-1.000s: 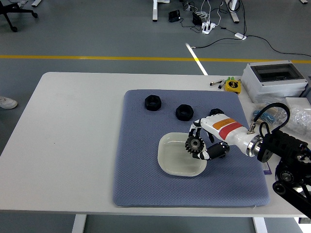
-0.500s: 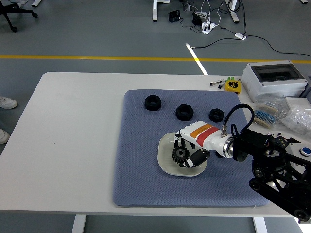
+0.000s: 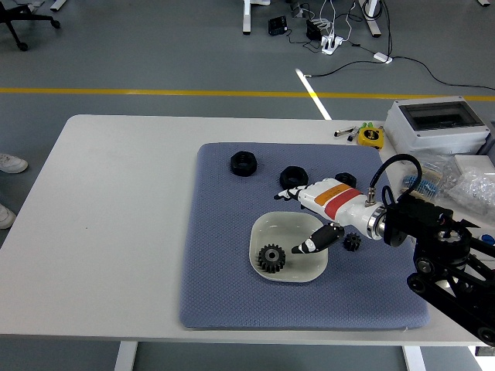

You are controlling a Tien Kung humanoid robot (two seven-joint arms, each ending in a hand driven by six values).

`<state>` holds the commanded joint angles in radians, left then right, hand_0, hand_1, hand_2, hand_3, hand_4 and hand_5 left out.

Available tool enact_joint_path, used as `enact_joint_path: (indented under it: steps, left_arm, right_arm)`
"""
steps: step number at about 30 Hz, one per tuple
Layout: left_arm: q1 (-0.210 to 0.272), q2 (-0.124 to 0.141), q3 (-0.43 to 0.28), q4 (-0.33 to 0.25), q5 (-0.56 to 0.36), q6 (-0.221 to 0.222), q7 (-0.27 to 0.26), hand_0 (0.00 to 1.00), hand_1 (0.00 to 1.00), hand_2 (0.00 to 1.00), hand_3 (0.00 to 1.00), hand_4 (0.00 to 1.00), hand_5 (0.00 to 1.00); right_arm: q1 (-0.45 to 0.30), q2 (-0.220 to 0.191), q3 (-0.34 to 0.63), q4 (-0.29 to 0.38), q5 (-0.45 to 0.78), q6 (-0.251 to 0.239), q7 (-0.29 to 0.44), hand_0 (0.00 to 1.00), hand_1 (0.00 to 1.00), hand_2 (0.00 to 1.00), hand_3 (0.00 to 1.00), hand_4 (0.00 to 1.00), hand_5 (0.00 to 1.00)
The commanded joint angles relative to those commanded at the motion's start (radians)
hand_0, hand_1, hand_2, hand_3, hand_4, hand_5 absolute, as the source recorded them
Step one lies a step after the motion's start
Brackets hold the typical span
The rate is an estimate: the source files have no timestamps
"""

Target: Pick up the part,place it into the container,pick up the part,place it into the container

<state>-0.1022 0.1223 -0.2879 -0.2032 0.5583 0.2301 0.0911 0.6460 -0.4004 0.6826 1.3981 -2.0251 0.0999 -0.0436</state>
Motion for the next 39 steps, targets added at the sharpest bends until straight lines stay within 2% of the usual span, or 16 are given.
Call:
enact_joint_path:
  steps: [1, 6, 7, 12, 13, 17, 24, 25, 31, 39]
  left_arm:
    - [0.0, 0.0, -0.001, 0.0, 0.0, 0.0, 0.0, 0.707, 0.653, 0.677, 0.58, 0.671, 0.629]
    - [0.0, 0.0, 0.0, 0.0, 0.0, 0.0, -0.001, 0.707, 0.653, 0.677, 0.58, 0.671, 0.629]
    - [0.0, 0.0, 0.001, 0.0, -0.001, 0.0, -0.001, 0.708, 0.652, 0.677, 0.58, 0.671, 0.629]
    - [0.0, 0.0, -0.001, 0.001, 0.002, -0.002, -0.001, 0.708, 0.652, 0.677, 0.58, 0.671, 0.629]
    - [0.0, 0.0, -0.002, 0.001, 0.002, -0.002, -0.001, 0.707, 0.652, 0.678, 0.581, 0.671, 0.627]
    - [0.001, -0.001, -0.007, 0.001, 0.008, -0.003, 0.001, 0.707, 0.652, 0.678, 0.581, 0.671, 0.627]
    - [0.001, -0.003, -0.017, 0.001, 0.026, -0.005, 0.004, 0.706, 0.652, 0.677, 0.58, 0.672, 0.628]
    - [0.001, -0.003, -0.018, 0.001, 0.027, -0.005, 0.004, 0.706, 0.652, 0.676, 0.579, 0.671, 0.628]
    - [0.001, -0.004, -0.016, 0.001, 0.021, -0.005, 0.003, 0.706, 0.652, 0.676, 0.58, 0.671, 0.628]
    - [0.002, -0.004, -0.02, 0.0, 0.03, -0.007, 0.005, 0.706, 0.652, 0.675, 0.58, 0.67, 0.627]
  right_arm:
    - [-0.003, -0.007, 0.012, 0.002, 0.0, 0.002, 0.0, 0.397, 0.594, 0.753, 0.819, 0.998, 0.465]
    - [-0.029, -0.057, 0.084, 0.004, 0.012, 0.027, 0.011, 0.397, 0.594, 0.753, 0.819, 0.998, 0.465]
    - [-0.034, -0.062, 0.092, 0.003, 0.016, 0.029, 0.013, 0.363, 0.559, 0.696, 0.753, 0.998, 0.457]
    - [-0.071, -0.108, 0.116, -0.001, 0.051, 0.042, 0.026, 0.363, 0.559, 0.696, 0.753, 0.998, 0.457]
    - [-0.079, -0.117, 0.119, -0.001, 0.053, 0.044, 0.028, 0.346, 0.547, 0.668, 0.699, 0.998, 0.437]
    - [-0.1, -0.135, 0.121, -0.003, 0.057, 0.044, 0.034, 0.346, 0.547, 0.668, 0.699, 0.998, 0.437]
    - [-0.106, -0.123, 0.094, -0.063, 0.071, 0.009, 0.047, 0.34, 0.535, 0.658, 0.671, 0.998, 0.429]
    - [-0.106, -0.12, 0.089, -0.074, 0.067, 0.006, 0.048, 0.333, 0.529, 0.65, 0.642, 0.998, 0.412]
    - [-0.112, -0.108, 0.072, -0.117, 0.075, -0.004, 0.056, 0.326, 0.525, 0.643, 0.629, 0.998, 0.411]
    - [-0.109, -0.085, 0.053, -0.177, 0.109, -0.049, 0.069, 0.308, 0.513, 0.622, 0.607, 0.998, 0.408]
